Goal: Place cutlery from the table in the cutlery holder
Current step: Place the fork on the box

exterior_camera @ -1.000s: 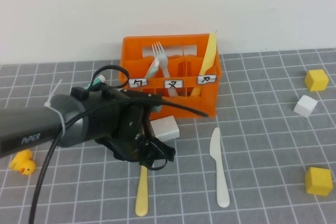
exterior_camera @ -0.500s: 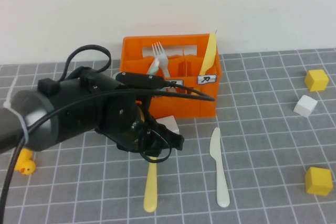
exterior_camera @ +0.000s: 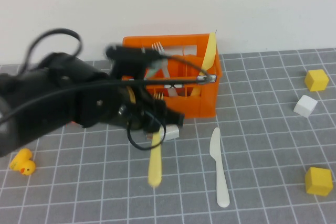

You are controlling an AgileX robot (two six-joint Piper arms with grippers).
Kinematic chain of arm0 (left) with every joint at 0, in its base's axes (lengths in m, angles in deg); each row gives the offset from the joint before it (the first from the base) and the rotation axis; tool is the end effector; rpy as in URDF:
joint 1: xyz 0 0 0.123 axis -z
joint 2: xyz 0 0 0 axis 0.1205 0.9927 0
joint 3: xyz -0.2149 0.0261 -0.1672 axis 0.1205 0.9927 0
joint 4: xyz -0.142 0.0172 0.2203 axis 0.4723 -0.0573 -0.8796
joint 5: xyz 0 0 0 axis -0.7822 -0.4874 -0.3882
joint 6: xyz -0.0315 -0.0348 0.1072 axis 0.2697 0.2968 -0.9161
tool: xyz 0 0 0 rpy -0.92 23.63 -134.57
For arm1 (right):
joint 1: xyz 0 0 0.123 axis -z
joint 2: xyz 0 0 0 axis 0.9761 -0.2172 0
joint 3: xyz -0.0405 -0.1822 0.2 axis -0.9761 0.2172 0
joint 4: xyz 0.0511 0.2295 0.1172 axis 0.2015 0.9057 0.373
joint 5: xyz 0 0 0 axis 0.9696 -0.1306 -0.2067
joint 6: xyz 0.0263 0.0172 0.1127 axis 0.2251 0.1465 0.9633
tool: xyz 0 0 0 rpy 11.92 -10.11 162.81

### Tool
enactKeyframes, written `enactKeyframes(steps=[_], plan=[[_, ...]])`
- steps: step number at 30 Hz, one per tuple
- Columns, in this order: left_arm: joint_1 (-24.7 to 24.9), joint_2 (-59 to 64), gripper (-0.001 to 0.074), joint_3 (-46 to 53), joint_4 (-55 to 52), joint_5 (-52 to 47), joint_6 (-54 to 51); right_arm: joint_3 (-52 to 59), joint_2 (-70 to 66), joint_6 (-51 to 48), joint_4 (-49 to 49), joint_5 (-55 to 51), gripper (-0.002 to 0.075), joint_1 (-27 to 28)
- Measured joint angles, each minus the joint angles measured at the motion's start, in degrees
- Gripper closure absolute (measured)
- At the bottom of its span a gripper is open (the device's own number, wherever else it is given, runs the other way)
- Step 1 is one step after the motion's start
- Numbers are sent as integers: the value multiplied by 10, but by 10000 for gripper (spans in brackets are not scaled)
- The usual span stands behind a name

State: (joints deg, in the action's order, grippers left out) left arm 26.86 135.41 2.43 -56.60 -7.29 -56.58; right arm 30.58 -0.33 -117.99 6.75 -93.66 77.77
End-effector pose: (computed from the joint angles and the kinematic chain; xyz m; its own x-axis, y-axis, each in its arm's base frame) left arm 0.3047 -0.2014 0.2366 -0.7850 0.1265 -0.6065 0.3040 0.9317 -0.1990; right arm 0.1596 0.0223 0.2248 -0.5907 -0.3552 -0.7245 -0.3806 0.9144 -0.1380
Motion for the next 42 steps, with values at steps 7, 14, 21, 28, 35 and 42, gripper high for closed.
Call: enactKeyframes(steps=[7, 14, 21, 28, 35, 42], plan=[[0, -61, 499, 0, -41, 172, -1, 0, 0, -7, 13, 0, 729, 0], [-19, -55, 500, 0, -168, 386, -9, 0, 0, -15, 24, 0, 729, 0], [-81, 1, 502, 0, -186, 553, -9, 0, 0, -27, 38, 0, 729, 0], [-100, 89, 503, 0, -183, 690, -22, 0, 0, -31, 42, 0, 729, 0], [-107, 161, 503, 0, -165, 799, -85, 0, 0, -33, 43, 0, 729, 0], [-110, 194, 503, 0, -131, 813, -102, 0, 0, -38, 43, 0, 729, 0]])
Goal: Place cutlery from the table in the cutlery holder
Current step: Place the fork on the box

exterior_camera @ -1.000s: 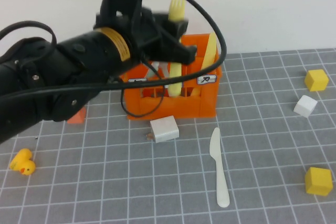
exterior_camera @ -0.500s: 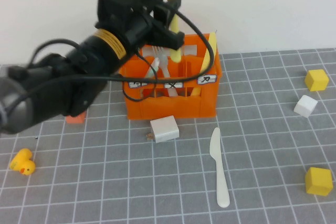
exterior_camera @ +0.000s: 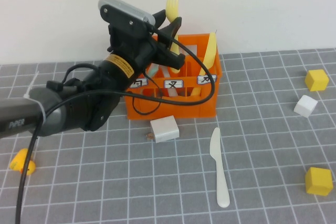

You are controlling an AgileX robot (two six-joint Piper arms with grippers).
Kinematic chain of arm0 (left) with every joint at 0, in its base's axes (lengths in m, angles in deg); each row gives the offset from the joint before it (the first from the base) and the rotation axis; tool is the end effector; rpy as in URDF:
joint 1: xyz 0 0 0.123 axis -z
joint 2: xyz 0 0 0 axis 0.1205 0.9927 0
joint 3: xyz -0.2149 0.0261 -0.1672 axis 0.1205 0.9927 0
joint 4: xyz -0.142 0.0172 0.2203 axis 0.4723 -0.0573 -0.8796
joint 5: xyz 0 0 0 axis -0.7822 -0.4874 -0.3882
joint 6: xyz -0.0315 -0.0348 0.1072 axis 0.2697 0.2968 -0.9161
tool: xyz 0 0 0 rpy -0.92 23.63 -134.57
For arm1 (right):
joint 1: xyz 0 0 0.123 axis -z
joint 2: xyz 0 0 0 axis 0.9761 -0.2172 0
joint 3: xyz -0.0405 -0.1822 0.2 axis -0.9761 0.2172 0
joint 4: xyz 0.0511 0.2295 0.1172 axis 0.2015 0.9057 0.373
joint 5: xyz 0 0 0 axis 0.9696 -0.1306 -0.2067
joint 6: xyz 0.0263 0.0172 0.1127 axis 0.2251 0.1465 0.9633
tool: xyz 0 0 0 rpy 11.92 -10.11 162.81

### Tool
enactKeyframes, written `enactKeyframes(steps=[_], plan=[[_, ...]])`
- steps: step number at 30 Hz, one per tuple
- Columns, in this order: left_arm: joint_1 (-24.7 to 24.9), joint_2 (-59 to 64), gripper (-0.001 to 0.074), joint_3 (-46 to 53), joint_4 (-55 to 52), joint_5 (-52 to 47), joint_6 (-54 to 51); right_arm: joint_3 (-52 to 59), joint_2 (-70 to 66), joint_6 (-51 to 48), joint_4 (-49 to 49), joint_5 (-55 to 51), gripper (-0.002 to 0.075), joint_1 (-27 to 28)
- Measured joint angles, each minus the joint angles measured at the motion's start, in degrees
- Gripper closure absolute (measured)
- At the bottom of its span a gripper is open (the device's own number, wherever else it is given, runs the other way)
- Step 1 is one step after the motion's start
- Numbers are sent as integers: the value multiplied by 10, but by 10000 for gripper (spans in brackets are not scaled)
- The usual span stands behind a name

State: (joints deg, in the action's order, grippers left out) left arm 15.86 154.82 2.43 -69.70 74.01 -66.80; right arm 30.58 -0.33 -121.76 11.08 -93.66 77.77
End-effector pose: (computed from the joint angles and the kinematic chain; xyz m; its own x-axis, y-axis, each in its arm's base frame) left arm 0.4101 -0.1976 0.2395 0.1584 -0.0862 -0.9836 0.5634 0.8260 0.0183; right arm 0.1600 0.0271 0.2267 -0.5687 -0.3535 -0.7427 -0.4079 0.9053 -0.1185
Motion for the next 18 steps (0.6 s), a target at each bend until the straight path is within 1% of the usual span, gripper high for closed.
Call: enactKeyframes(steps=[6, 9, 10, 12, 14, 18], plan=[[0, 3, 500, 0, -3, 0, -6, 0, 0, -2, 0, 0, 729, 0], [0, 3, 445, 0, -18, 0, -8, 0, 0, -2, 0, 0, 729, 0], [0, 3, 405, 0, -25, 0, -9, 0, 0, -2, 0, 0, 729, 0], [0, 3, 356, 0, -32, 3, -10, 0, 0, -2, 0, 0, 729, 0], [0, 3, 340, 0, -35, 11, -11, 0, 0, -2, 0, 0, 729, 0], [0, 3, 343, 0, -33, 35, -22, 0, 0, -2, 0, 0, 729, 0]])
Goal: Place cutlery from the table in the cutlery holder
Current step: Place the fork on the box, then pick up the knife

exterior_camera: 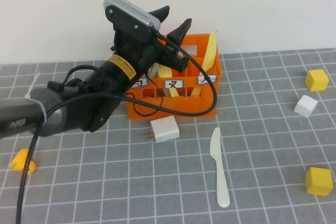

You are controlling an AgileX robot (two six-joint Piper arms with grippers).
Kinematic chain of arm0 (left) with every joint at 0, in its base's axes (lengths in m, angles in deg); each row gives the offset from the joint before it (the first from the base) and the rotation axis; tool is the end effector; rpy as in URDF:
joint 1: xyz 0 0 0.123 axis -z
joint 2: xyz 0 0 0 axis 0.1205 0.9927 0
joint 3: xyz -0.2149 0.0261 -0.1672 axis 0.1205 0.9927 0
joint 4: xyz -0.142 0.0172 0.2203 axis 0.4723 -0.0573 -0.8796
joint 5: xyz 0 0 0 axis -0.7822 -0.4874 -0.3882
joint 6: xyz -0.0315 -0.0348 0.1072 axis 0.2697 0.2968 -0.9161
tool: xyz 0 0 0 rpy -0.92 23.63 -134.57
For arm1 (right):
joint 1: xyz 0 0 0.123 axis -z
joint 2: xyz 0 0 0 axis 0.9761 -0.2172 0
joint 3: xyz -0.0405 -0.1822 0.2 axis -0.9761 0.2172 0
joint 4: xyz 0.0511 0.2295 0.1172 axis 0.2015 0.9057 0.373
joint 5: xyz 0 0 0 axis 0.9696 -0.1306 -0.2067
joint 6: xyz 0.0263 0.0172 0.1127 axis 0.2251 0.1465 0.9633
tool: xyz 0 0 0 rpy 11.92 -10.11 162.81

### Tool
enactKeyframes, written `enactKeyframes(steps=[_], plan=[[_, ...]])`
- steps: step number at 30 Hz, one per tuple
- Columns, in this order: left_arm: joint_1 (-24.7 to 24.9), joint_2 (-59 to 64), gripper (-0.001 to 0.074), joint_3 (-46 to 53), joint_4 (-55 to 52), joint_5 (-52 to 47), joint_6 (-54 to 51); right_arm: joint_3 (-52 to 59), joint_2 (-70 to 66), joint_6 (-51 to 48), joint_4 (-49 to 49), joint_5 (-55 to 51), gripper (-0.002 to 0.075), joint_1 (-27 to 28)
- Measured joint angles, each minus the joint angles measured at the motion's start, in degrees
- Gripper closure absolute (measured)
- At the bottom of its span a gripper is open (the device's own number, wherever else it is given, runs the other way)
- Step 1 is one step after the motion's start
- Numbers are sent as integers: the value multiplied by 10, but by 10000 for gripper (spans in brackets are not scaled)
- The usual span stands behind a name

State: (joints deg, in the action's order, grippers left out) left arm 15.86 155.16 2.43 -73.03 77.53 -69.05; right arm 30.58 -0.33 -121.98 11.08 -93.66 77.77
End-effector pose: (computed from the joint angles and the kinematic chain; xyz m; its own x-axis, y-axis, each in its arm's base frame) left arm 0.4058 -0.2027 0.2425 0.2382 -0.0536 -0.9697 0.5928 0.7990 0.1014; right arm 0.1600 0.0271 0.2267 -0.5671 -0.3569 -0.7423 -0.4101 0.9039 -0.1213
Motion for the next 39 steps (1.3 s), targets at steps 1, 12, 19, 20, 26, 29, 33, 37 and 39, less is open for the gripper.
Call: enactKeyframes(steps=[1, 12, 19, 20, 26, 29, 33, 37, 39], plan=[[0, 0, 347, 0, 1, 3, -3, 0, 0, 0, 0, 0, 729, 0], [4, -103, 486, 0, -14, -150, -85, 0, 0, 0, 2, 4, 729, 0], [30, -283, 699, 0, -11, -535, -62, 0, 0, -11, 12, 15, 729, 0], [31, -301, 708, 0, -10, -592, -54, 0, 0, -20, 17, 15, 729, 0], [29, -415, 731, 13, 12, -844, -40, 0, 0, -72, 55, -2, 729, 0], [29, -476, 733, 55, 33, -880, -39, 0, 0, -99, 79, -4, 729, 0], [29, -577, 734, 147, 41, -875, 8, 0, 0, -132, 85, -16, 729, 0], [29, -672, 734, 257, 42, -837, 80, 0, -1, -158, 94, -28, 729, 0], [29, -705, 734, 302, 41, -822, 89, 0, -7, -164, 96, -30, 729, 0]])
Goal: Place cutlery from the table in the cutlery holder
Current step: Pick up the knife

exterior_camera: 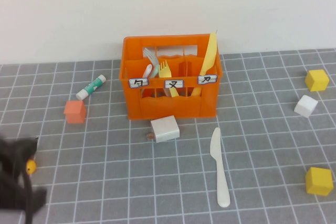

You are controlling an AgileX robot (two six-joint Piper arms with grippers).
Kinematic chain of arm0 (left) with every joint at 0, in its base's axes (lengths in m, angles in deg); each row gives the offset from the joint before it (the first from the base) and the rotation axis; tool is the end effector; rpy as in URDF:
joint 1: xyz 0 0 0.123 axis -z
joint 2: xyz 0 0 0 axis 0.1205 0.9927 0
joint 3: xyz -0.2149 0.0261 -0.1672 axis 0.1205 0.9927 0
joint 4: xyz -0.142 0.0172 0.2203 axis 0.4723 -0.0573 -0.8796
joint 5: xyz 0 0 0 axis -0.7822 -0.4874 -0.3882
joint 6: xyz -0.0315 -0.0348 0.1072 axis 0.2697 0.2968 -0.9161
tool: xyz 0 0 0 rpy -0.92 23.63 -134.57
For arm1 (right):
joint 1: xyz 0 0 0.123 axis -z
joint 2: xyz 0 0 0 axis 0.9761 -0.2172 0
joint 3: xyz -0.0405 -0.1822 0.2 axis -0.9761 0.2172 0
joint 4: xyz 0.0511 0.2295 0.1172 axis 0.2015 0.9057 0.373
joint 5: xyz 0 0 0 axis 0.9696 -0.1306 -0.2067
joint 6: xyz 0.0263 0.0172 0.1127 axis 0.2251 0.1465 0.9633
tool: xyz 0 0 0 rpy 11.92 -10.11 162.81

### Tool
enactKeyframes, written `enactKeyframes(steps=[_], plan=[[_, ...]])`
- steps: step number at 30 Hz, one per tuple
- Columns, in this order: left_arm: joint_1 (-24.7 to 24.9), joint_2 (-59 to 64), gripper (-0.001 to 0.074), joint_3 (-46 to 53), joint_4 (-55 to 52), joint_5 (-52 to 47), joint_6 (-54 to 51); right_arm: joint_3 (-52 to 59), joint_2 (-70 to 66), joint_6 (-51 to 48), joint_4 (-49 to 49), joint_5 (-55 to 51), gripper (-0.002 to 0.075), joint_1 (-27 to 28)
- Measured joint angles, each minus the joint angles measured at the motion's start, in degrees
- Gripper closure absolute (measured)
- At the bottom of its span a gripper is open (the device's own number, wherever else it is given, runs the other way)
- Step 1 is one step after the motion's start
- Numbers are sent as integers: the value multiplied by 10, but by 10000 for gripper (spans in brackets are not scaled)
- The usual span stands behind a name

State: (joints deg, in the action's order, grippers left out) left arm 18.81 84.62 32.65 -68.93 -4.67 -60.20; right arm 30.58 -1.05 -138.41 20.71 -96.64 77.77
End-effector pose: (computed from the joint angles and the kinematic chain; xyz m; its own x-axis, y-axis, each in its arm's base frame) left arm 0.1669 -0.0652 0.2973 -0.4276 0.1143 -0.8967 0.3026 0.9528 -0.0228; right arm 0.1579 0.0400 0.2269 -0.4702 -0.4756 -0.7435 -0.5656 0.8090 -0.1598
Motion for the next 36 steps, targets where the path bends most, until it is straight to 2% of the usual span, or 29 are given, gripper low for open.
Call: enactKeyframes(steps=[6, 13, 17, 23, 26, 30, 36], plan=[[0, -60, 734, 103, -14, 36, 23, -50, -78, -15, 0, -31, 729, 0], [0, -104, 734, 109, -8, 95, 47, -178, -244, 0, 0, -35, 728, -15], [0, -118, 734, 109, -7, 92, 50, -233, -323, 59, -43, -21, 728, -96], [0, -119, 734, 109, -5, 86, 52, -308, -449, 238, -250, -22, 728, -283], [0, -119, 734, 109, -5, 85, 52, -349, -507, 292, -336, -32, 728, -347], [0, -119, 734, 109, -5, 82, 52, -400, -572, 308, -376, -34, 728, -382], [0, -119, 735, 109, -5, 81, 52, -439, -624, 314, -351, -10, 720, -383]])
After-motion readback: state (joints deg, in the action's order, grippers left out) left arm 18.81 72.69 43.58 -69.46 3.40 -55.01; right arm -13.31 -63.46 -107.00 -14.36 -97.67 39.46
